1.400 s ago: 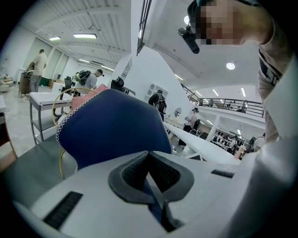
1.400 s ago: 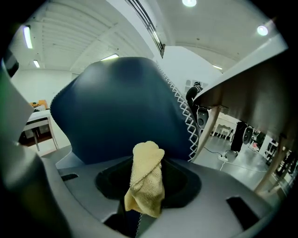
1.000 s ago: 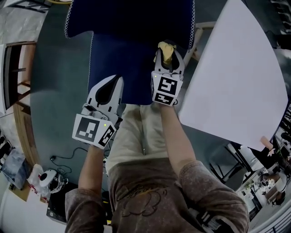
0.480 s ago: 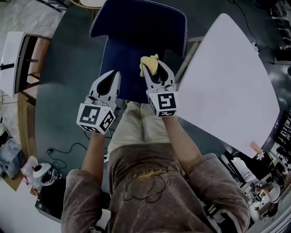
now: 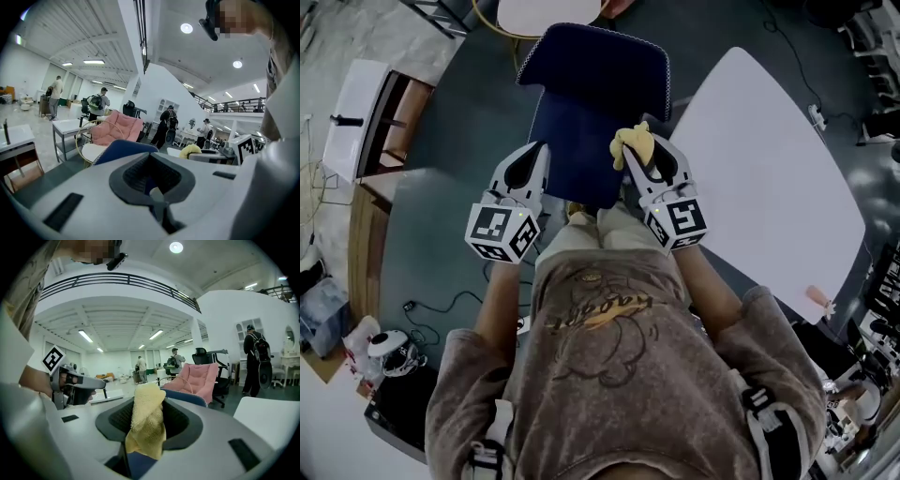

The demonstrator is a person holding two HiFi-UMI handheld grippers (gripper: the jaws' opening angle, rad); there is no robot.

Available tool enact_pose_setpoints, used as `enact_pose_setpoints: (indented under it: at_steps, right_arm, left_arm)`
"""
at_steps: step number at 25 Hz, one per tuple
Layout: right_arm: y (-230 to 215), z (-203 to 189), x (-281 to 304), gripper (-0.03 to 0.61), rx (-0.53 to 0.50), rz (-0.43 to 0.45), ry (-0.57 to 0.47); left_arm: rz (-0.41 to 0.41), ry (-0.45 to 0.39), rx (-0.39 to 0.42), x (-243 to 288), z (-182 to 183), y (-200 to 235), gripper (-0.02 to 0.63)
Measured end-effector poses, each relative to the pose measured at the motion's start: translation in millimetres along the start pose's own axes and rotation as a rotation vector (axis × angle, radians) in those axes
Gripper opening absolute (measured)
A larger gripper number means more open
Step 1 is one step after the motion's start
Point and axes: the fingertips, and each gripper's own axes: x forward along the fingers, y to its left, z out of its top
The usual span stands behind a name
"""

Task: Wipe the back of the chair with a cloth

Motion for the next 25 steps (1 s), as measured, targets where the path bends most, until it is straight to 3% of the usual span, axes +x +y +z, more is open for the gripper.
enact_pose_setpoints:
  at_steps: [11,17,25]
  right_arm:
    - [-4.7,54.7,-67.7,0.170,0.011,0.036,-0.052]
    - [0.9,58.2,-68.3,0.170,0.027,0.105,-0.085]
    - [3.9,52.0,-66.4,0.170,0.016,0.122,-0.103]
  left_arm:
    - [-0.017,-0.056,0.067,-22.9,45.3,-46.3,0.009]
    - [-0.001,-0.090,0.103,-23.6,48.9,-54.1,0.009]
    - [0.015,-0.126,0.120,-25.1,36.9,-68.0,0.009]
